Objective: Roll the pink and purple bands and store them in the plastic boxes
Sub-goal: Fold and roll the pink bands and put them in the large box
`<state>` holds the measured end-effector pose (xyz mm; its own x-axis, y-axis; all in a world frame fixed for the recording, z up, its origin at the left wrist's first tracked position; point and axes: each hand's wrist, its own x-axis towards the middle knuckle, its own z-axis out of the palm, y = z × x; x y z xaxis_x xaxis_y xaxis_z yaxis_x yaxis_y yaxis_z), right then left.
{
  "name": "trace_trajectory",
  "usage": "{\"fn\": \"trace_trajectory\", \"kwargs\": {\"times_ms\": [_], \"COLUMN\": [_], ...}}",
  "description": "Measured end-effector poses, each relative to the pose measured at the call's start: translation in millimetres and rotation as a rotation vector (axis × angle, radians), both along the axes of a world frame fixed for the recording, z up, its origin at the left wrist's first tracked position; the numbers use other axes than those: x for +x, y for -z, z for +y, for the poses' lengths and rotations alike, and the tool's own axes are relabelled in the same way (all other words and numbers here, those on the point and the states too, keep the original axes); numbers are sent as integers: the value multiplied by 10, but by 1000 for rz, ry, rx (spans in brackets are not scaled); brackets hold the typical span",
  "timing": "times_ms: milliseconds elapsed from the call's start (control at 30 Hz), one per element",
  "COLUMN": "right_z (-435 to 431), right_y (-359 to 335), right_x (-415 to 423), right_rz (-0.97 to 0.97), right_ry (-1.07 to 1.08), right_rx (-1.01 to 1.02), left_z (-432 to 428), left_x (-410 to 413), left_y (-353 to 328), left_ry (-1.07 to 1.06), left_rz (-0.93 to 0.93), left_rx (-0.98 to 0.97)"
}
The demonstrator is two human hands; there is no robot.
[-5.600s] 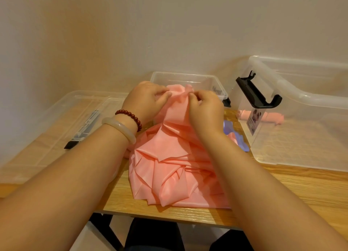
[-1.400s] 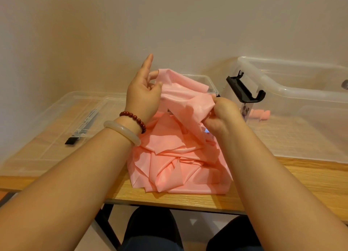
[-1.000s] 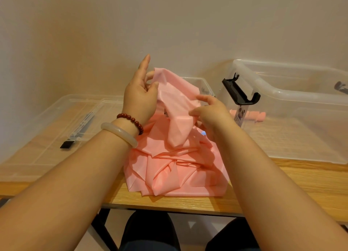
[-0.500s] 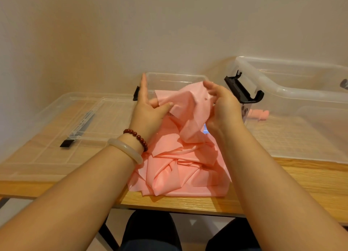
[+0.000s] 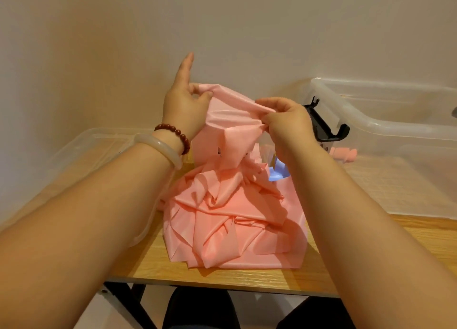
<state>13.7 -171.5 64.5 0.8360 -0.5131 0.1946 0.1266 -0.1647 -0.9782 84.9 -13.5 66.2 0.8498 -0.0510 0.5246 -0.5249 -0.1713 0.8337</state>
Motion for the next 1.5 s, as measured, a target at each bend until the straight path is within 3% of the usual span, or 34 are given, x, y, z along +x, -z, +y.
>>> {"fn": "trace_trajectory", "kwargs": {"times_ms": [100, 200, 300, 400, 500, 567, 700, 767, 867, 967, 1067, 1233, 1367, 1500], "right_z": [44, 50, 41, 44, 94, 140, 246, 295, 303, 254, 283, 343, 326, 340], "right_y": [-56, -64, -19, 43, 190, 294, 446, 487, 533, 576, 476, 302, 325, 368], "right_x": [109, 198, 222, 144, 11, -73, -165, -143, -74, -58, -79, -58, -14, -68], "right_rz": [66, 206, 327, 310, 77, 33, 289, 253, 131, 103, 103, 185, 147, 110], "right_ry": [105, 43, 66, 190, 337, 355, 159, 108, 110, 78, -18, 84, -102, -207], "right_rx": [-262, -530, -682, -791, -671, -558, -456, -370, -205, 120, 625, 681, 657, 447], "left_z": [-70, -107, -80, -15, 62, 82, 28, -31, -98, -79, -115, -229, -246, -209], "left_x": [135, 195, 178, 135, 34, -87, -314, -361, -385, -364, -372, -447, -472, -459], "left_y": [-32, -7, 31, 63, 150, 242, 441, 525, 606, 626, 609, 590, 585, 558], "left_ry": [-6, -8, -58, -131, -203, -228, -186, -96, 116, 115, 66, 8, -13, -15], "left_rz": [85, 147, 131, 80, -80, -100, 103, 252, 419, 442, 347, 163, 89, 72], "left_rx": [108, 272, 513, 577, 514, 423, 412, 381, 47, -233, -224, -124, -88, -88]}}
